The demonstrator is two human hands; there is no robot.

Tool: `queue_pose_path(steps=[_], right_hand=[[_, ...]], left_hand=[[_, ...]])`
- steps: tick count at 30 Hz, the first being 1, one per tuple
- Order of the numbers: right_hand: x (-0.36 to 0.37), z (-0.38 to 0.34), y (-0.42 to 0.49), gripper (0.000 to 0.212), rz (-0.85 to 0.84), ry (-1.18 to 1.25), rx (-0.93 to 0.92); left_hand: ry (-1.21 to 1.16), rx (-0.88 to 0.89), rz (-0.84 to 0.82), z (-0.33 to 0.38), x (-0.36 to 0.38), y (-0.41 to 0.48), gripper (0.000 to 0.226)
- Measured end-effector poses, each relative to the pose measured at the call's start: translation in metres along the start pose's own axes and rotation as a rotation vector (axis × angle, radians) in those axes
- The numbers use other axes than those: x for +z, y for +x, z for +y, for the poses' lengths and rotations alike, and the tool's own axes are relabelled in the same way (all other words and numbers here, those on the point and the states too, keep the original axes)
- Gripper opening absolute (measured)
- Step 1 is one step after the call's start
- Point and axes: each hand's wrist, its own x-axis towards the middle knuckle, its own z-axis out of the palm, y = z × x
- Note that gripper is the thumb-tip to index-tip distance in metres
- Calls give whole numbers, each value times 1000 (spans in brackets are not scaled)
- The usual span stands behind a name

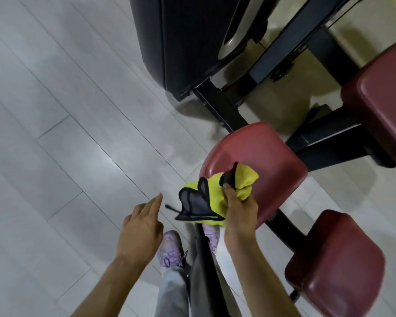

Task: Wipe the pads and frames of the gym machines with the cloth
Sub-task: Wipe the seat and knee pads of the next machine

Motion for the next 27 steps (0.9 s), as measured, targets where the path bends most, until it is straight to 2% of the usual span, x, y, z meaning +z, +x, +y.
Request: queue_pose_path(steps=[2,5,7,8,10,13,15,19,21,23,25,27], right_hand=[[1,-17,8,18,-14,-322,-376],[13,-38,30,42,-325,-626,-787],[24,-28,55,53,-517,-1029,-1016],[28,-21,67,53,-594,-1197,-1100],[32,-4,83,39,-778,-1476,-1282],[39,-7,89,27,-1008,-1934,-1429],[46,-19,98,32,-1054,-2001,-1467],[49,-20,117,40,-976,-1780,-1382],[50,-15,124,49,-853,-1617,-1362],[53,-22,134,43,-700,-1502,-1339],[55,-43,153,37,-541,-1467,-1185],[50,-74,179,43,-348,-1459,-960]], left_hand=[[-7,-1,-5,3,-3,2,82],[-10,-6,3,6,-9,4,83],[-13,-10,5,6,-11,6,82],[-11,-11,6,6,-11,7,82],[-6,-16,8,5,-10,8,80],[11,-23,-2,4,-7,9,78],[27,-29,-2,2,-4,10,78],[14,-42,6,9,2,12,78],[4,-24,6,19,3,13,78],[7,9,13,29,4,17,77],[2,33,23,38,4,23,75],[-12,39,32,48,2,29,73]])
